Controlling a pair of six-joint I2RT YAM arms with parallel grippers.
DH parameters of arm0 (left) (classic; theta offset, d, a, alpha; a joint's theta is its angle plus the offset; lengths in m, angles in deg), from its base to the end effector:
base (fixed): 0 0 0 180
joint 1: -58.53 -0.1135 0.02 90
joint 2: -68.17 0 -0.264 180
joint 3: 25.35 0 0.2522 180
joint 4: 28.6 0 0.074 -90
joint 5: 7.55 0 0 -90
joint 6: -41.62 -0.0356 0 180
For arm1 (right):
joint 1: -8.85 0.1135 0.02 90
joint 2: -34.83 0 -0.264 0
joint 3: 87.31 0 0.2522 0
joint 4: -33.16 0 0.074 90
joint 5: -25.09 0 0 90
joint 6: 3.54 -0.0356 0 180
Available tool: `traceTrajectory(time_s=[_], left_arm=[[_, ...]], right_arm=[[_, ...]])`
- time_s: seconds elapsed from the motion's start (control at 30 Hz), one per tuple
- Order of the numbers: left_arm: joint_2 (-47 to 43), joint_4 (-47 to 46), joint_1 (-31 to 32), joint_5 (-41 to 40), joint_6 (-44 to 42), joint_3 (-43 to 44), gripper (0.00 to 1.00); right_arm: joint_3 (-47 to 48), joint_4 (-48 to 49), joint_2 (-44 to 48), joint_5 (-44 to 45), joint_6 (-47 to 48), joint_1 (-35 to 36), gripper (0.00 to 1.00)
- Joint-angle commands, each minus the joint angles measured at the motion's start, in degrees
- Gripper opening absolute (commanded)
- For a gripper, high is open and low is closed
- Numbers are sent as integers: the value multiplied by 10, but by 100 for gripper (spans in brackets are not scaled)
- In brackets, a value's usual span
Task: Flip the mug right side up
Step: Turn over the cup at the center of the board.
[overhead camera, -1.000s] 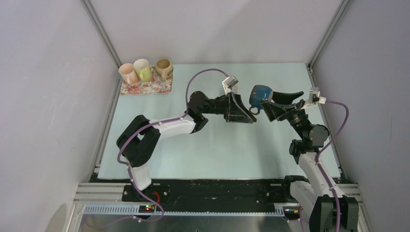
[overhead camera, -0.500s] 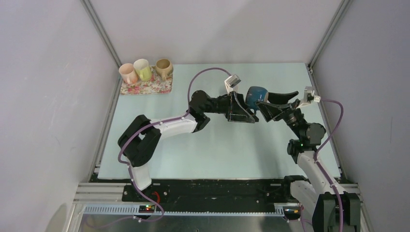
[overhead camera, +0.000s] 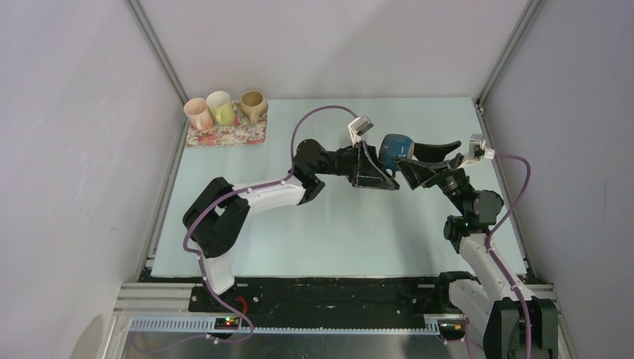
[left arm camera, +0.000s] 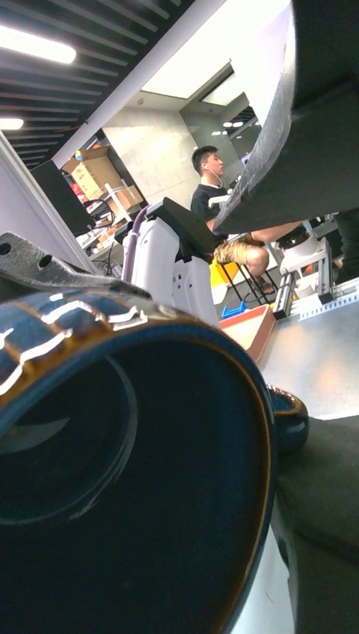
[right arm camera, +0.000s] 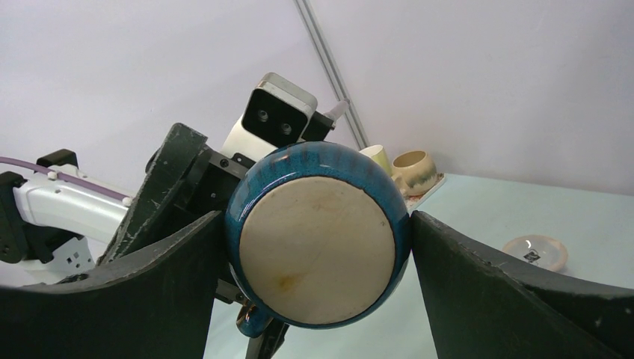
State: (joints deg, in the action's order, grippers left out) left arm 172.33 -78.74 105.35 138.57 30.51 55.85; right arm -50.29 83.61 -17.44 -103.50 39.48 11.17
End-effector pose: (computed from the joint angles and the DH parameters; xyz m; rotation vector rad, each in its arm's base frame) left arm 0.2524 -0.3121 0.3140 0.7539 1.6106 -2.2781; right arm 0.1839 0.0297 0.3147 -0.2370 1.1441 1.0871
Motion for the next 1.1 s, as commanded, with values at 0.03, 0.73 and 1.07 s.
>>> traceTrajectory(time_s=[0.03, 0.73, 1.07], left_arm=[[-15, -41, 2, 13, 7, 32, 73], [-9, -45, -15, 9, 17, 36, 0], [-7, -45, -15, 13, 17, 37, 0]], right_arm=[[7, 31, 8, -8, 14, 3, 0], [7, 32, 11, -37, 19, 2, 0], [7, 11, 16, -20, 9, -7, 6]])
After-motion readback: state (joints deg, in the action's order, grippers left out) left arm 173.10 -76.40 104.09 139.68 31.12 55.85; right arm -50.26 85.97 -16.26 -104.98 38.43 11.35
